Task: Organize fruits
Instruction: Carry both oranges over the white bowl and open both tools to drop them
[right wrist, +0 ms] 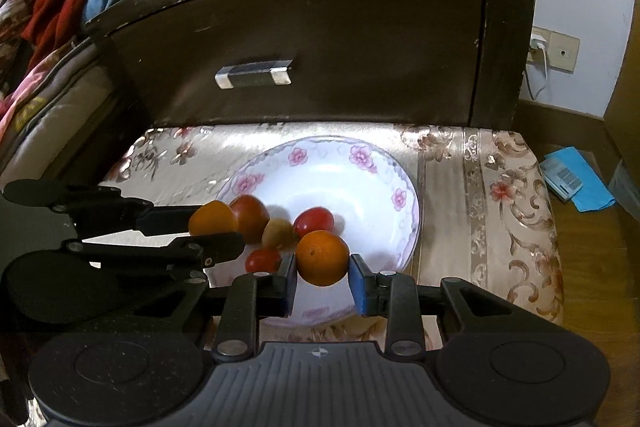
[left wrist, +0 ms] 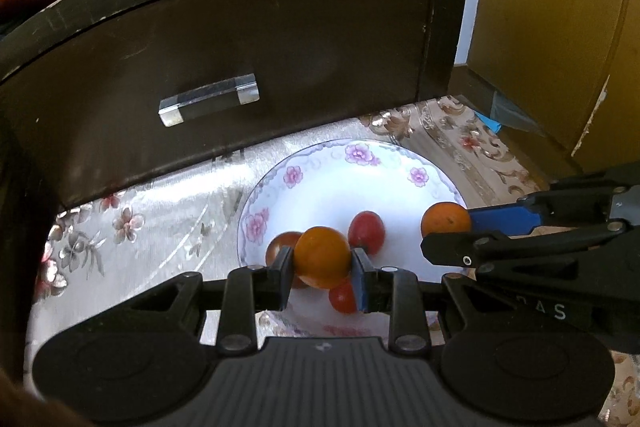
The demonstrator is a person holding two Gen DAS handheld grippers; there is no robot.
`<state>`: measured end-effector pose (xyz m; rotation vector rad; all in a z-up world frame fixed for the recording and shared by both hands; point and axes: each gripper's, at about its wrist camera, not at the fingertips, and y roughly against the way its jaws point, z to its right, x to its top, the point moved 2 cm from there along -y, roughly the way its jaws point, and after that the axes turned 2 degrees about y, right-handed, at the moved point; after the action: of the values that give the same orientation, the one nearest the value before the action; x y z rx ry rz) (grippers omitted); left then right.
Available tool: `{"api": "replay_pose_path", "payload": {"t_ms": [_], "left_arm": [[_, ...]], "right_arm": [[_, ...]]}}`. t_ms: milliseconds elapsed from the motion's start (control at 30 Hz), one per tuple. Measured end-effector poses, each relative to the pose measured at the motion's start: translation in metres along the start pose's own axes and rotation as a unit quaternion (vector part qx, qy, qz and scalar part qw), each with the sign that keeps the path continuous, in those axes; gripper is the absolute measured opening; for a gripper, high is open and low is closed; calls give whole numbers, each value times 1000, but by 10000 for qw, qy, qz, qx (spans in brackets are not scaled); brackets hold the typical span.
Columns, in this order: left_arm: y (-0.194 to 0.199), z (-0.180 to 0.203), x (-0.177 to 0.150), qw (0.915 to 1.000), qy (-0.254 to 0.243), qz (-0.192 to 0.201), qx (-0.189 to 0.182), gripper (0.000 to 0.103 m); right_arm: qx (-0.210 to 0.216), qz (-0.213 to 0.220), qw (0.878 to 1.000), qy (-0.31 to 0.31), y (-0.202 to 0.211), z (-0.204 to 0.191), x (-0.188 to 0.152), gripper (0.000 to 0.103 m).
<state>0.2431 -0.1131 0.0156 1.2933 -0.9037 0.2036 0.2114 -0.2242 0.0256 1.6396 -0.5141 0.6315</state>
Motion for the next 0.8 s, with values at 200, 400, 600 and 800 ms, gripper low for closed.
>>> {"api": "replay_pose_path", "payload": {"t_ms": [200,400,600,800], "left_arm": [[-11,4,6,10000,-62,-13,-34,38],[-16,3,9,10000,-25,-17,30,38],[-23,2,13,10000,-79,9,37,37],[-33,0,14,9999,-89,-35,51,37]], "right_arm": [[-45,-8,10000,-31,-6,7,4,25],[-51,-54,9999,-113,-10,13,5,25],[-12,-52,9998,-189,-16,16,9,25],[-16,-99,9996,-262,-24,19,10,25]]}}
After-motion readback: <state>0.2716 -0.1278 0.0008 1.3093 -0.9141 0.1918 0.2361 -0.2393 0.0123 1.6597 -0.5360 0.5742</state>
